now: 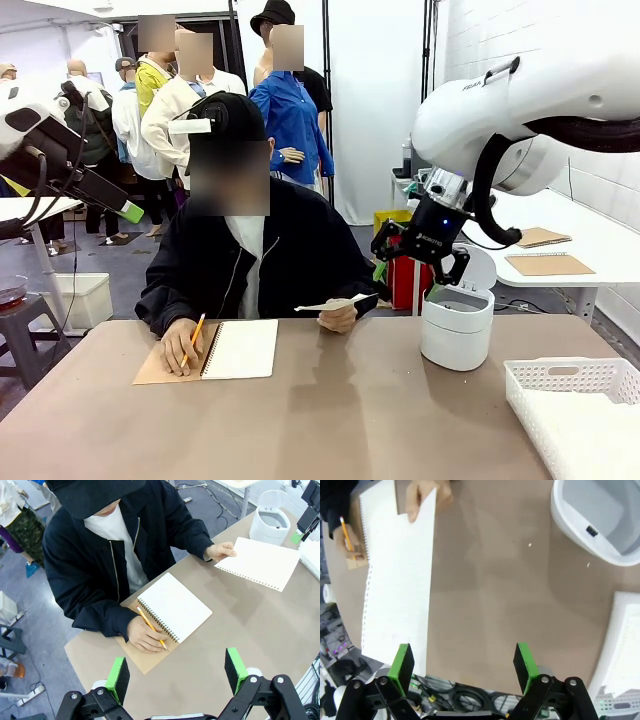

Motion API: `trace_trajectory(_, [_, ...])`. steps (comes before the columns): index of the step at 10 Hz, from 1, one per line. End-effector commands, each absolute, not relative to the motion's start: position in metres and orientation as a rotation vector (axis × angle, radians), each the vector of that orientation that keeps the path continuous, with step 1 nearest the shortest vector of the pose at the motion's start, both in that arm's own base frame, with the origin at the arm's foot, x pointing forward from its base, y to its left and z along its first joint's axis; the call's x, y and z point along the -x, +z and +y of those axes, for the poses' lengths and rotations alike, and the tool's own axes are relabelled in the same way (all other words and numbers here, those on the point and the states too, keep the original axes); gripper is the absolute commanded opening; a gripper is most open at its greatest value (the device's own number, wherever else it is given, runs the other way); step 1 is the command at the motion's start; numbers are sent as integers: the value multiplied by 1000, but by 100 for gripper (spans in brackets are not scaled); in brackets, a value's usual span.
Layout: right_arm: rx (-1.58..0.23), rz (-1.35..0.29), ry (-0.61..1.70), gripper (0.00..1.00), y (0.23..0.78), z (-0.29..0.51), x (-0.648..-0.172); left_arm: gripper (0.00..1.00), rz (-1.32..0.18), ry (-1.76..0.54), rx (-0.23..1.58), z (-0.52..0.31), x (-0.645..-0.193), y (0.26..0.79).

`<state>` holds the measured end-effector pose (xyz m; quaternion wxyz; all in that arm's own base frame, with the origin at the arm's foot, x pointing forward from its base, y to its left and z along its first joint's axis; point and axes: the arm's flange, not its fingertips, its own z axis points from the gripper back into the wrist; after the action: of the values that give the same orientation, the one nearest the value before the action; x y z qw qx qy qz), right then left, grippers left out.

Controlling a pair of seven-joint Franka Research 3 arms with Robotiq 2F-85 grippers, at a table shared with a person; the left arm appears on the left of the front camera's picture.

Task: Sort the paper based on its condition.
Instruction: If a person hands you a paper, place it in the Organizing basket , and if it's crumpled, put it in the Trash can.

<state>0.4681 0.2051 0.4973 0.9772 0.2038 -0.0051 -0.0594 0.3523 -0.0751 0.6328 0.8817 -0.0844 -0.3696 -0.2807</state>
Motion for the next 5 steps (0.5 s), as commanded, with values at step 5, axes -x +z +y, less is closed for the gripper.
trace_trajectory(5, [-596, 28, -407, 100, 437, 216, -461, 100, -777, -582, 174, -74, -353, 634])
